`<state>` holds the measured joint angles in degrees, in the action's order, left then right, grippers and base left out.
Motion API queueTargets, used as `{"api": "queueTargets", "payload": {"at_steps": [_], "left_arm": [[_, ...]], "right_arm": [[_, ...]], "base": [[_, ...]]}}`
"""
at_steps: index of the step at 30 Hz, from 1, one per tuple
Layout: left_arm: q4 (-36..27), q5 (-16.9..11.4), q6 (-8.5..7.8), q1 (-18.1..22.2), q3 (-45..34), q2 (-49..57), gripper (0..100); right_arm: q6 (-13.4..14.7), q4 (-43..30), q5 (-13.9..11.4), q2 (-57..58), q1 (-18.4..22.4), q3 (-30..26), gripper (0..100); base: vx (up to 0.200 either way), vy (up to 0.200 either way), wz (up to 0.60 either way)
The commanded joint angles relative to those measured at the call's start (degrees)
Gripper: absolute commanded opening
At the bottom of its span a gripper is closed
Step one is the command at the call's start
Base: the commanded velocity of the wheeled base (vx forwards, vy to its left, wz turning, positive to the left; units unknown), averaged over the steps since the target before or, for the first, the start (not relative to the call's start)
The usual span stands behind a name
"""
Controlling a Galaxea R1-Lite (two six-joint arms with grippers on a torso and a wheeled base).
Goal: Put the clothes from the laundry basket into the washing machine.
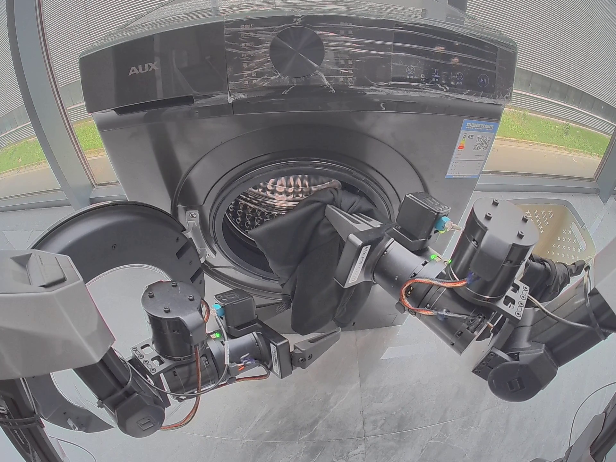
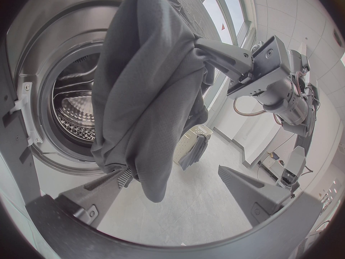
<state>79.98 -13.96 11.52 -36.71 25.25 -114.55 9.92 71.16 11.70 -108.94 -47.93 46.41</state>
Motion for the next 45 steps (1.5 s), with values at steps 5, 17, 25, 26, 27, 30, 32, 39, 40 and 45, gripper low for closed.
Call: {"api": "queueTargets", "payload": {"at_steps": [5, 17, 25, 26, 27, 30, 32, 39, 40, 45], "left_arm": [[2.63, -0.10, 0.52, -0.56, 0.07, -2.16, 100], [6.59, 3.76, 0.70, -2.32, 3.23, -6.65, 0], [8.61, 5.26, 0.61, -2.14, 3.67, -7.09, 0], [8.61, 5.26, 0.61, -2.32, 3.32, -6.82, 0], [8.61, 5.26, 0.43, -2.41, 2.79, -6.21, 0], [8.52, 5.17, 0.43, -3.81, -0.29, -1.64, 0], [8.52, 4.99, 0.70, -4.60, -1.87, 0.47, 0], [8.17, 3.41, 0.78, -9.26, -11.80, 14.45, 0], [8.35, 1.74, 0.78, -9.26, -14.35, 17.26, 0], [8.61, -0.81, 1.05, -8.47, -16.81, 22.01, 0]], "right_arm": [[0.01, 0.12, -0.01, -0.58, -0.23, 0.17, 0], [0.01, 0.56, 0.07, -1.10, -0.32, 0.26, 0], [0.10, 0.56, -0.01, -1.02, -0.05, -0.53, 0], [0.10, 0.47, -0.01, -1.10, 0.12, -0.71, 0], [0.10, 0.30, 0.07, -1.10, 0.56, -0.88, 0], [0.10, 0.12, 0.07, -1.10, 1.09, -1.67, 0], [0.18, 0.12, 0.07, -1.10, 1.35, -2.20, 0], [0.36, 0.12, -0.01, -1.10, 1.53, -4.75, 0], [0.89, 0.12, -0.01, -1.10, 1.18, -5.54, 0], [1.33, 0.21, -0.10, -1.54, 0.65, -6.95, 0]], "base": [[0.000, 0.000, 0.00], [0.000, 0.000, 0.00], [0.000, 0.000, 0.00], [0.000, 0.000, 0.00], [0.000, 0.000, 0.00], [0.000, 0.000, 0.00], [0.000, 0.000, 0.00], [0.000, 0.000, 0.00], [0.000, 0.000, 0.00], [0.000, 0.000, 0.00]]}}
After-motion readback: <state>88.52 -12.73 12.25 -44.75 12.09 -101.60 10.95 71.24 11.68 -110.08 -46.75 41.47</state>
